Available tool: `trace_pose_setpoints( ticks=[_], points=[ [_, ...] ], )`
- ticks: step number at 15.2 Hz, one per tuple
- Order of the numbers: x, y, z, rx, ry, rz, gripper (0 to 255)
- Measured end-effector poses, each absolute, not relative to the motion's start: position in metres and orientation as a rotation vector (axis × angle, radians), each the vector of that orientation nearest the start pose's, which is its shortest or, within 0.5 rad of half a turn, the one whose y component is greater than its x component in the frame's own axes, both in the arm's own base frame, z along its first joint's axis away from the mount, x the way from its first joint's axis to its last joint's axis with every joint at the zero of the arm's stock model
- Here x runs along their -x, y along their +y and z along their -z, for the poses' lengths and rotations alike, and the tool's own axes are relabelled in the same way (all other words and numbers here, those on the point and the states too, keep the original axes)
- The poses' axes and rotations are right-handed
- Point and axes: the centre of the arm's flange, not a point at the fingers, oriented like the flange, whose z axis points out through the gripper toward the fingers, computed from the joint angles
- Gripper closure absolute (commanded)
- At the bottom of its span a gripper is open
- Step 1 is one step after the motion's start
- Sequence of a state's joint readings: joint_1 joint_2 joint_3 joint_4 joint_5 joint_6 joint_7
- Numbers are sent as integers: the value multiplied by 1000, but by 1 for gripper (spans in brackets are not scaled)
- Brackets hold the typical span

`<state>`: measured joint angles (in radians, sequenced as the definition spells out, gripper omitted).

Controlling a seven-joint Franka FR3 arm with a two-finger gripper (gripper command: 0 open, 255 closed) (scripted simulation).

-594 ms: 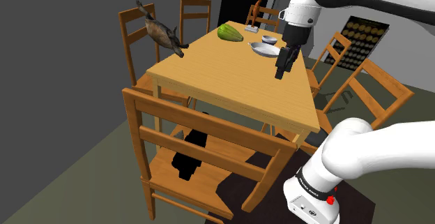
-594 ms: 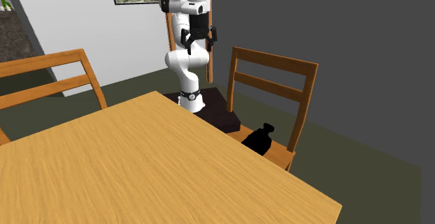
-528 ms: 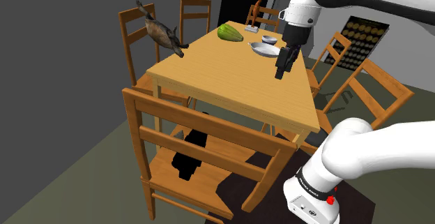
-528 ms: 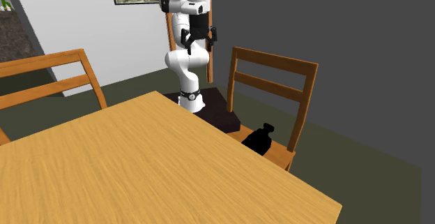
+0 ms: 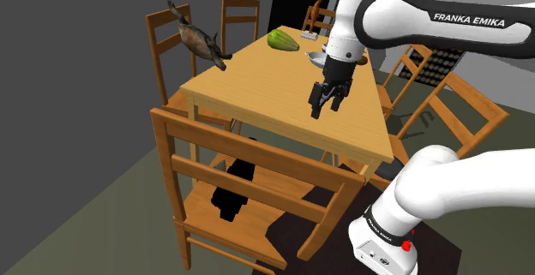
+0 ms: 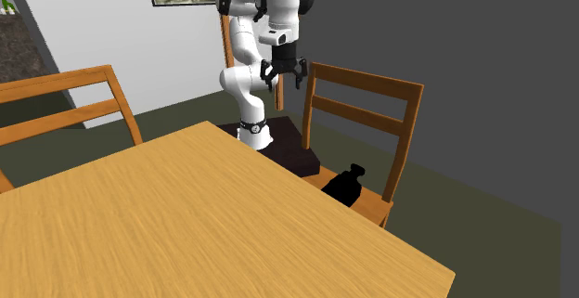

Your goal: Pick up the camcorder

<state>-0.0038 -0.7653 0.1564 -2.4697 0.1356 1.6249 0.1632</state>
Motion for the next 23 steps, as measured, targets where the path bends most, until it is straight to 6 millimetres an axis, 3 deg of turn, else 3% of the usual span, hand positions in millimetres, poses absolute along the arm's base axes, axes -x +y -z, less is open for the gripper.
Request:
trace_pose_setpoints(
  ticks=[5, 14, 23],
  points=[
    [-326, 107, -478, 3098, 376, -114, 0],
    [-378, 159, -389, 2999, 845, -67, 0],
    [-440, 193, -301, 2830, 1291, -19, 0]
  ],
)
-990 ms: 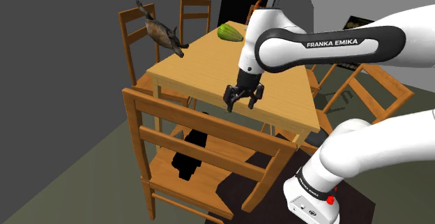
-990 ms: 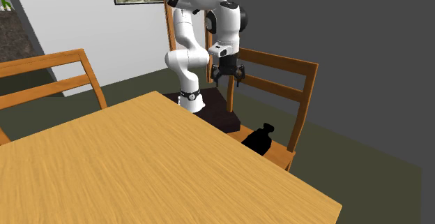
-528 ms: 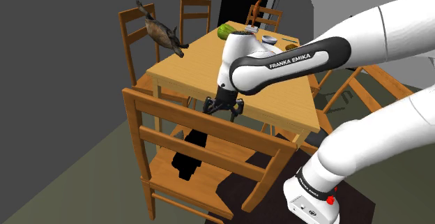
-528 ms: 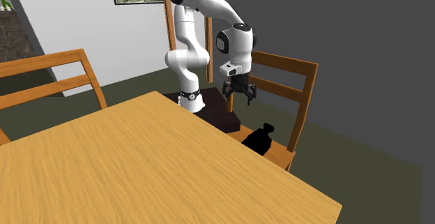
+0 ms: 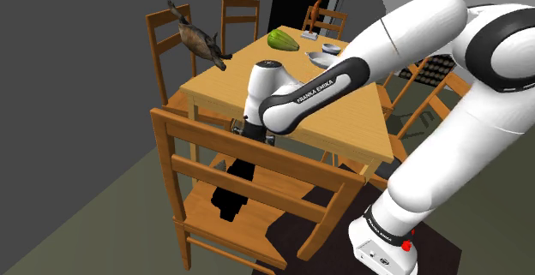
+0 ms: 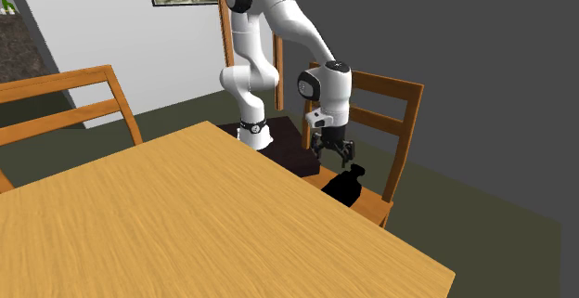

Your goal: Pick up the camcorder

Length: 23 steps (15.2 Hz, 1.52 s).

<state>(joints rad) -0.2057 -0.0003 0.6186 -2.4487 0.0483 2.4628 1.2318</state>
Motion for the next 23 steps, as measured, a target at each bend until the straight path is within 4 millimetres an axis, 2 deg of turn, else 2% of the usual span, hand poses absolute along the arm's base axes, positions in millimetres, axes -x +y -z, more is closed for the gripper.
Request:
trace_pose_setpoints(
  ticks=[4, 12, 13, 23],
  points=[
    [-470, 201, -264, 2738, 1467, 0, 0],
    [-475, 203, -220, 2718, 1502, 4, 0],
    [-475, 203, -218, 2718, 1501, 4, 255],
    [-475, 203, -217, 2718, 1501, 6, 255]
  ],
)
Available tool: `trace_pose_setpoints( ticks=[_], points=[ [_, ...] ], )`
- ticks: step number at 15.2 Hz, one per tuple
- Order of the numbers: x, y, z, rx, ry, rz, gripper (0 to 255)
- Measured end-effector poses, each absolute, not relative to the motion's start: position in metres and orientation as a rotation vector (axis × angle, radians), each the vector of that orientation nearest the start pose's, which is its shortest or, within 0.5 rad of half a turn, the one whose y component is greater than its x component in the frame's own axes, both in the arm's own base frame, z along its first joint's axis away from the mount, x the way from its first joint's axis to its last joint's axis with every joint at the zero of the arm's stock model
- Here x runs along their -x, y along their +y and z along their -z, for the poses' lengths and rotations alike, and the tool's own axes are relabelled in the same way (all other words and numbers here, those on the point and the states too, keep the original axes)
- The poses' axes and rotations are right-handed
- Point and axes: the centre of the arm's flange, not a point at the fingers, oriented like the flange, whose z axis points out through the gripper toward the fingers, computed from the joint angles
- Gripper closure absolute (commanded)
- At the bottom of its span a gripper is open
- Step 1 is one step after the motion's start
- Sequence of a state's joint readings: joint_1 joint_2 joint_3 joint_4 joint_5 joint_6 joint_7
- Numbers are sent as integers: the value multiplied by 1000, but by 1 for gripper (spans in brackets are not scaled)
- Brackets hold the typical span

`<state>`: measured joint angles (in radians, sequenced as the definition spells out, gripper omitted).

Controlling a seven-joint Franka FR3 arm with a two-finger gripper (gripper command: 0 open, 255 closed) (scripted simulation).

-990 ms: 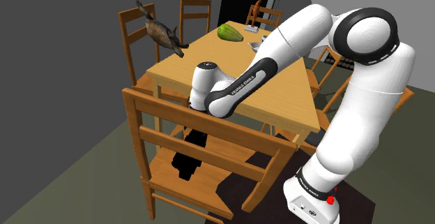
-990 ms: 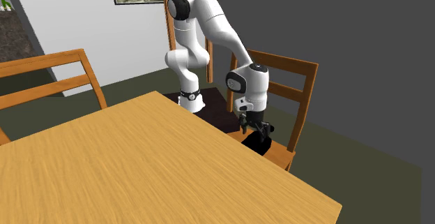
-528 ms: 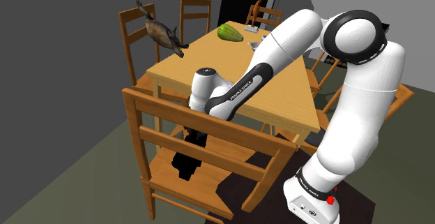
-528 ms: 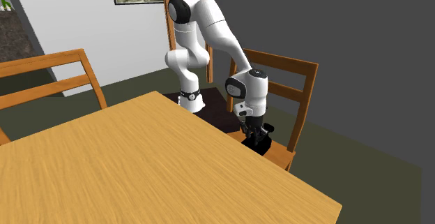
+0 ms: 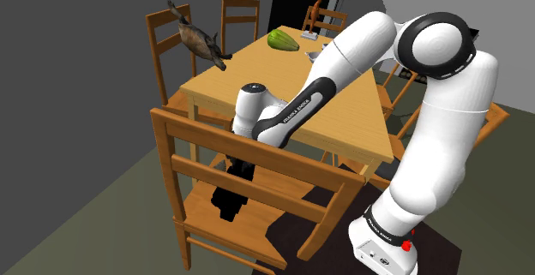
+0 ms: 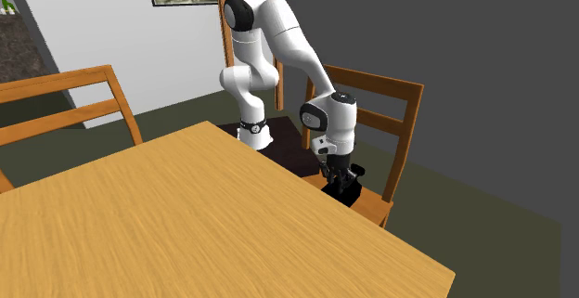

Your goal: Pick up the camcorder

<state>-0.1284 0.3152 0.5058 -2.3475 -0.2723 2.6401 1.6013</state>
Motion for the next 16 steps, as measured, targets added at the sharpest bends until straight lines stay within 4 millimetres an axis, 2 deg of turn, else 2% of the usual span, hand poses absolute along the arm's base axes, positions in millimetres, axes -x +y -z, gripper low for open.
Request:
trace_pose_setpoints(
  ticks=[3, 16],
  points=[
    [-474, 202, -227, 2720, 1502, 2, 255],
    [-474, 202, -293, 2720, 1502, 2, 255]
  ],
)
